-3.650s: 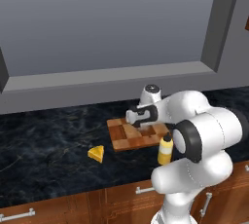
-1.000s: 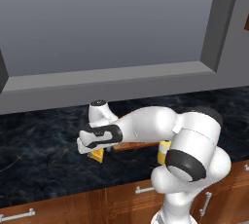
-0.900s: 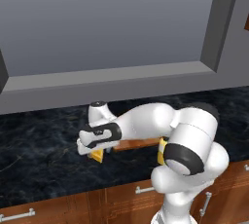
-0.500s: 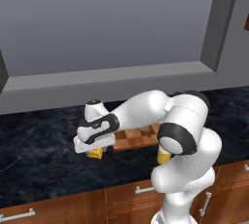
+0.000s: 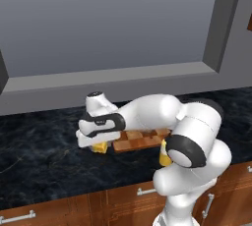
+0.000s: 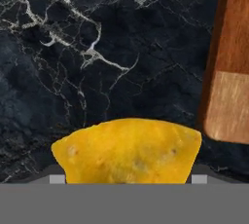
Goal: Retrieve the reheated potato from the microwave, then place the potato, cheese, and condiment on the cutting board.
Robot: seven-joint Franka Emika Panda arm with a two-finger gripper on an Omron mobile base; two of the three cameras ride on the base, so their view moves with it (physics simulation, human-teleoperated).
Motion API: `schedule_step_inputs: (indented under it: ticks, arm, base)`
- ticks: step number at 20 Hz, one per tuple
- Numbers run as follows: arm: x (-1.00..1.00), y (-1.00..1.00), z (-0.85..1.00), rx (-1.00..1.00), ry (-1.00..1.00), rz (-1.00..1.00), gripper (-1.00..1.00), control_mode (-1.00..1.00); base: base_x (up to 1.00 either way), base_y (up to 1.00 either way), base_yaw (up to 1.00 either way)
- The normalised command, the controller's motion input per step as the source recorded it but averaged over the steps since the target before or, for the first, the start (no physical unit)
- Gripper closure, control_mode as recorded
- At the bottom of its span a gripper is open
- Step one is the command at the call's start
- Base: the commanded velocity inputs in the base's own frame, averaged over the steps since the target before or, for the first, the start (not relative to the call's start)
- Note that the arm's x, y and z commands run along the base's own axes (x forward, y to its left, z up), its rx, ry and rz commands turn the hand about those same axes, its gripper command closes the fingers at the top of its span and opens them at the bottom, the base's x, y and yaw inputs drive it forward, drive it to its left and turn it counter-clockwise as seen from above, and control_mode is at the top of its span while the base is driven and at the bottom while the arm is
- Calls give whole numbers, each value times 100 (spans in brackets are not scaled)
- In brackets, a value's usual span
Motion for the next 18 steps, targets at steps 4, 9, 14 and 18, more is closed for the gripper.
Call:
schedule_step_inputs:
  ticks: [4,9,14,18]
  arm:
    - [34,-63,32,0,0,-11,100,-100]
    - [19,-50,16,-1,0,-10,100,-100]
    - [44,-37,0,-2,0,-9,100,-100]
    - [34,-34,0,-3,0,-7,100,-100]
  base:
    - [0,0,0]
    - [0,0,0]
    - [0,0,0]
    - [0,0,0]
